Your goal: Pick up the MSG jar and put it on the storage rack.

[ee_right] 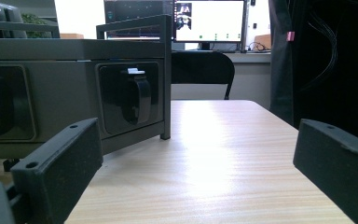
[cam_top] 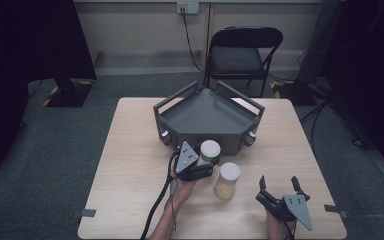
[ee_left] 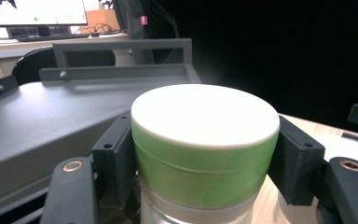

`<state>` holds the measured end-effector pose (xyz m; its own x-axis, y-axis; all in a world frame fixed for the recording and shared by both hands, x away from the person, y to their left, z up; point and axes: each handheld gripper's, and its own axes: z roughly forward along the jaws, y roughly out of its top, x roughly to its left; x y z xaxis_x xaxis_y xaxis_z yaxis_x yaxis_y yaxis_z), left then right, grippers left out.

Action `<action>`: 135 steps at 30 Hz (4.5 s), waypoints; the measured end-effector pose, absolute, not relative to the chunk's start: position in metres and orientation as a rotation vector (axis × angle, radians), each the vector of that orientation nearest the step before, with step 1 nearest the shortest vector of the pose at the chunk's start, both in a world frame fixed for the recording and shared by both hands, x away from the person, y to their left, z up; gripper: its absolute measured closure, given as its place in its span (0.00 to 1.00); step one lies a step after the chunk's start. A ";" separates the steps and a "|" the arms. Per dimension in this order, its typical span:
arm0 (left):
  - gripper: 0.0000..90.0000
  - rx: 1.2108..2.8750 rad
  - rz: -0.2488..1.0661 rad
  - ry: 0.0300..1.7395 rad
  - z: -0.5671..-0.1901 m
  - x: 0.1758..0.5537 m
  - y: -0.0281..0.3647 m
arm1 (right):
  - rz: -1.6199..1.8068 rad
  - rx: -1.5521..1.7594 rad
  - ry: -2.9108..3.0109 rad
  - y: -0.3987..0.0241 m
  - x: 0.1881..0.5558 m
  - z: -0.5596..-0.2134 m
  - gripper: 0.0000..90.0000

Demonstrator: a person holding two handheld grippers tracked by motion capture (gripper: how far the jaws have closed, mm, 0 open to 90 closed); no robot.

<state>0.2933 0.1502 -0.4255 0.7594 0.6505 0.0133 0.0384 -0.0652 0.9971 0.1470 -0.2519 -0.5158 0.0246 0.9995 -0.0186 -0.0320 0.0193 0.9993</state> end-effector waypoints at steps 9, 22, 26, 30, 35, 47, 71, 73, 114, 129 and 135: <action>0.37 1.554 0.541 0.578 -0.414 0.291 0.156 | 1.193 1.183 1.177 -0.252 0.147 -0.516 0.00; 0.37 1.525 0.531 0.553 -0.396 0.296 0.168 | 1.192 1.183 1.177 -0.252 0.147 -0.516 0.00; 0.37 1.526 0.552 0.557 -0.386 0.294 0.169 | 1.192 1.183 1.177 -0.252 0.147 -0.516 0.00; 0.37 1.513 0.574 0.575 -0.377 0.293 0.168 | 1.192 1.183 1.177 -0.252 0.147 -0.516 0.00; 0.37 1.498 0.589 0.593 -0.364 0.295 0.167 | 1.192 1.183 1.177 -0.252 0.147 -0.516 0.00; 0.37 1.442 0.652 0.670 -0.332 0.298 0.156 | 1.191 1.183 1.177 -0.252 0.147 -0.516 0.00; 0.37 1.432 0.830 0.979 -0.317 0.348 0.114 | 1.194 1.182 1.178 -0.252 0.147 -0.516 0.00; 0.37 1.433 0.832 0.982 -0.320 0.348 0.113 | 1.196 1.181 1.179 -0.253 0.147 -0.516 0.00; 0.31 1.446 0.828 1.009 -0.333 0.352 0.112 | 1.195 1.182 1.179 -0.252 0.147 -0.516 0.00; 0.00 1.430 0.837 0.972 -0.335 0.344 0.130 | 1.192 1.183 1.176 -0.252 0.147 -0.516 0.00; 0.00 1.436 0.850 0.935 -0.332 0.337 0.135 | 1.191 1.184 1.175 -0.252 0.147 -0.516 0.00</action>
